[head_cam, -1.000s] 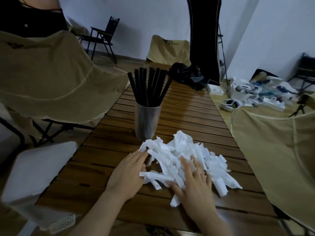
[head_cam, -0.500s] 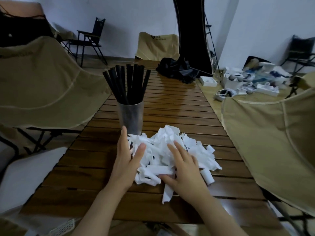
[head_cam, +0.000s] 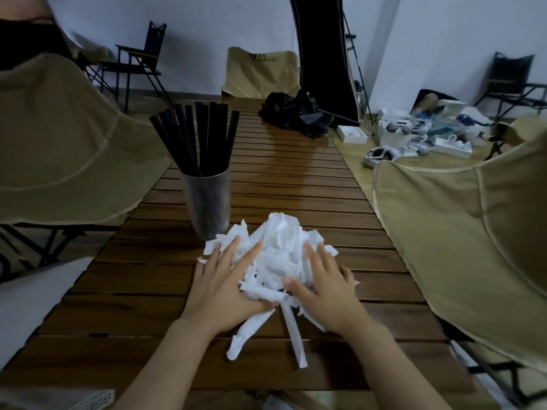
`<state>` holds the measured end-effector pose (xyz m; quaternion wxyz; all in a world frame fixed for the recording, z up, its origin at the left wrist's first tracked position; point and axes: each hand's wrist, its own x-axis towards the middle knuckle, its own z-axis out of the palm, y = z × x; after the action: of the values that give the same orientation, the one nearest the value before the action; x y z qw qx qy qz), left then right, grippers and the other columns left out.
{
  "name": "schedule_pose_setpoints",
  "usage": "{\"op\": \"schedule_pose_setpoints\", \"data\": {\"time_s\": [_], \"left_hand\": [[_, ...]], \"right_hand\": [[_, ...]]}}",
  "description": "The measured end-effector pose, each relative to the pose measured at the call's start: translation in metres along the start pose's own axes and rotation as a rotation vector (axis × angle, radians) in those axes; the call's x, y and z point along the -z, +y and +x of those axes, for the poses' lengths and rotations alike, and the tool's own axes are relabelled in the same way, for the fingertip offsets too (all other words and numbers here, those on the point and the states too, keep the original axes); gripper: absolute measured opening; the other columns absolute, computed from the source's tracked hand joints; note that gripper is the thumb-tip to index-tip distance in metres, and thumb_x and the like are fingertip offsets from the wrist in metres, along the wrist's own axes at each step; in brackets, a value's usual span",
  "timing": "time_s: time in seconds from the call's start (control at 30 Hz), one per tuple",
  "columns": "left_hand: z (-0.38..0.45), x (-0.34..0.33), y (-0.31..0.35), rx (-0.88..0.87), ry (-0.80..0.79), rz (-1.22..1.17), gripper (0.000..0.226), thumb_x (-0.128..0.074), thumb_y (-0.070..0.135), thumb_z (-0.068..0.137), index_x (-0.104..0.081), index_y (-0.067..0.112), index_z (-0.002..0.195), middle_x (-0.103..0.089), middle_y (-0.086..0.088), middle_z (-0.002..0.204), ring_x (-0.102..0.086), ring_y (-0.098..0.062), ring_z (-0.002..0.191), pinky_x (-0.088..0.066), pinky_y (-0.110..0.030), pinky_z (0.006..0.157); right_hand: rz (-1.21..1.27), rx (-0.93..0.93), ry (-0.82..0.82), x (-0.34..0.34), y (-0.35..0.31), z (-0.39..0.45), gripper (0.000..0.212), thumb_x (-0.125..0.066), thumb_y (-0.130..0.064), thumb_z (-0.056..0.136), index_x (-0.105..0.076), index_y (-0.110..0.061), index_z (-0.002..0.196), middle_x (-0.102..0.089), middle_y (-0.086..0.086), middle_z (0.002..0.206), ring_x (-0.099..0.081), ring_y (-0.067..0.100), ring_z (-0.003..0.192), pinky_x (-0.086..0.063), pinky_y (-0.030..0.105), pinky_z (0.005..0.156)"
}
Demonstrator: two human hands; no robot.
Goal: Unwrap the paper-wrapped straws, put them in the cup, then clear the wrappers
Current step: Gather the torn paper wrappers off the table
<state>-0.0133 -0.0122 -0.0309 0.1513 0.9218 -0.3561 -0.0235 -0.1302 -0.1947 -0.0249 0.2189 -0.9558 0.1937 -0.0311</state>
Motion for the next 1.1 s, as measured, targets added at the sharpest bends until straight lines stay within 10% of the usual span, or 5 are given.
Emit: {"op": "schedule_pose_setpoints", "data": {"time_s": [0.17, 0.33, 0.7, 0.93, 1.1], "left_hand": [[0.002, -0.003, 0.001, 0.013, 0.108, -0.029, 0.094, -0.019, 0.096, 0.056, -0.031, 0.050, 0.138, -0.026, 0.014, 0.149, -0.025, -0.013, 0.135, -0.029, -0.035, 0.111], [-0.001, -0.004, 0.003, 0.023, 0.211, -0.120, 0.042, -0.058, 0.049, 0.085, -0.053, 0.033, 0.123, -0.045, 0.008, 0.132, -0.042, -0.016, 0.122, -0.043, -0.027, 0.092], [0.000, 0.003, 0.007, 0.149, 0.231, -0.182, 0.054, -0.067, 0.025, 0.087, -0.038, 0.025, 0.133, -0.051, 0.001, 0.130, -0.051, -0.015, 0.118, -0.051, -0.024, 0.089], [-0.001, 0.005, -0.012, 0.105, 0.155, -0.396, 0.113, -0.074, 0.026, 0.080, 0.018, 0.051, 0.141, -0.040, 0.014, 0.130, -0.049, -0.011, 0.119, -0.050, -0.037, 0.094], [-0.002, 0.004, -0.011, -0.054, 0.143, -0.283, 0.081, -0.066, 0.027, 0.087, -0.012, 0.060, 0.138, -0.032, 0.021, 0.128, -0.036, 0.000, 0.120, -0.040, -0.020, 0.094]], "right_hand": [[0.005, 0.085, 0.133, -0.017, -0.015, 0.003, 0.074, -0.030, -0.060, 0.088, -0.016, -0.021, 0.149, -0.025, -0.003, 0.153, -0.019, 0.018, 0.143, -0.013, 0.041, 0.116], [0.123, 0.184, 0.209, -0.021, -0.031, 0.000, 0.066, -0.035, -0.038, 0.090, -0.014, -0.022, 0.150, -0.038, -0.005, 0.140, -0.040, 0.013, 0.122, -0.033, 0.034, 0.107], [0.725, 0.219, 0.169, 0.000, -0.041, -0.001, 0.066, -0.049, -0.048, 0.085, -0.016, -0.054, 0.141, -0.011, -0.027, 0.151, -0.011, -0.006, 0.140, -0.022, 0.040, 0.114], [0.124, 0.329, 0.094, -0.005, -0.051, 0.001, 0.094, -0.055, -0.081, 0.066, -0.002, -0.060, 0.141, 0.018, -0.015, 0.156, 0.015, 0.012, 0.145, -0.012, 0.051, 0.112], [-0.033, 0.290, 0.098, -0.024, -0.042, 0.007, 0.067, -0.048, -0.073, 0.077, -0.028, -0.050, 0.137, -0.027, -0.007, 0.143, -0.017, 0.022, 0.141, -0.018, 0.044, 0.113]]}}
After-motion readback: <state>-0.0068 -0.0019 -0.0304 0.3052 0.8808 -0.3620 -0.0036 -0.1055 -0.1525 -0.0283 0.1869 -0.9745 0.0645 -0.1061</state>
